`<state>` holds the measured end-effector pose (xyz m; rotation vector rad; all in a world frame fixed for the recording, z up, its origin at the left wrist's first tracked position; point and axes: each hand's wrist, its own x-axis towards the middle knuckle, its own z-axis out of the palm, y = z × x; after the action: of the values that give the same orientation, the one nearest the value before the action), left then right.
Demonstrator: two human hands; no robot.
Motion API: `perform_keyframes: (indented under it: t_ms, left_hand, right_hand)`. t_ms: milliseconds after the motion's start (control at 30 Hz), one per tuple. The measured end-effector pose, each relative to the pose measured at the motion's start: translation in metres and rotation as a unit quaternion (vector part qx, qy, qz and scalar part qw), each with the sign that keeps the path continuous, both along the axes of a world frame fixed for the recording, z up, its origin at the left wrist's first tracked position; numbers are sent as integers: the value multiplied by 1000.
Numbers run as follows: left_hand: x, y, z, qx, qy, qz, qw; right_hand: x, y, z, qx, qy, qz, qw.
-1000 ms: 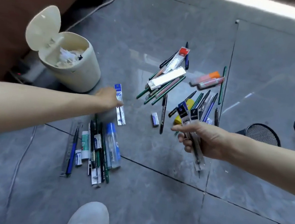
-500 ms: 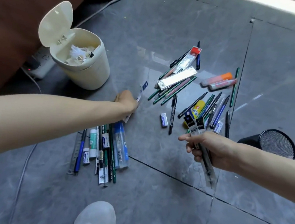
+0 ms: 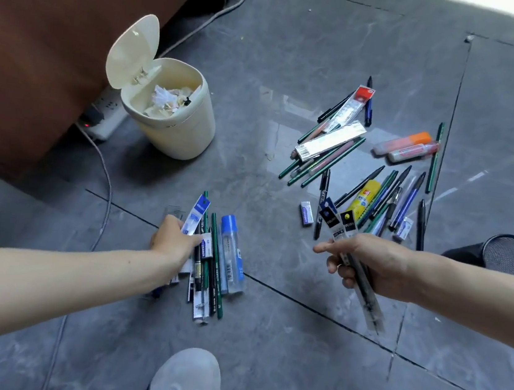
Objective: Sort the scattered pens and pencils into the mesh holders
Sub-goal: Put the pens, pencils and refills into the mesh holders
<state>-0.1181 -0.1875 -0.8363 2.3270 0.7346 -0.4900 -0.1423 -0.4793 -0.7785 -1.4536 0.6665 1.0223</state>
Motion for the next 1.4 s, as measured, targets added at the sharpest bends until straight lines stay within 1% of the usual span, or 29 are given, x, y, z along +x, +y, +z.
perform_keyframes:
  t_ms: [67, 133, 267, 333, 433, 500, 633, 800, 900, 967, 1033, 1100, 1133, 1167, 1233, 1400]
  left_hand:
    - [10, -5, 0, 5, -1, -9, 1000]
    - [20, -12, -4, 4, 13, 15, 1000]
    - [33, -27, -11, -22, 65, 63, 996]
    - [40, -28, -9, -37, 93, 72, 992]
    - [49, -23, -2, -35, 127, 29, 991]
    - [50, -20, 2, -22, 131, 11, 991]
    - [52, -19, 8, -21, 98, -38, 994]
    - [49, -17, 16, -79, 126, -69, 986]
    - [44, -13, 15, -86, 112, -80, 987]
    - [42, -9, 12, -64, 102, -94, 988]
    - [39, -7, 10, -1, 110, -126, 986]
    - [33, -7, 10, 98, 124, -192, 968]
    - [30, -9, 10, 132, 131, -224, 957]
    - [27, -12, 10, 145, 140, -244, 949]
    - [21, -15, 11, 131, 153, -246, 948]
    - [13, -19, 15, 71, 177, -185, 964]
  right_hand:
    - [-2, 2, 0, -2, 3, 5, 1000]
    - [-4, 2, 1, -3, 5, 8, 1000]
    - [-8, -2, -1, -10, 7, -3, 1000]
    - [-10, -5, -2, -14, 7, -11, 1000]
    - [-13, -7, -4, -16, 11, -10, 1000]
    - [-13, -6, -5, -16, 13, -7, 1000]
    - [-12, -5, -6, -16, 10, -6, 1000]
    - [-8, -4, -6, -17, 8, -1, 1000]
    - [-9, -6, -7, -15, 8, -3, 1000]
    - [-10, -8, -9, -16, 10, -4, 1000]
    - [-12, -10, -11, -15, 11, -7, 1000]
    - [-13, -11, -13, -12, 10, -8, 1000]
    - [-13, -11, -14, -11, 11, -8, 1000]
    - [-13, -11, -14, -10, 10, -8, 1000]
    - [-12, -11, -15, -10, 10, -9, 1000]
    - [-13, -11, -17, -13, 14, -7, 1000]
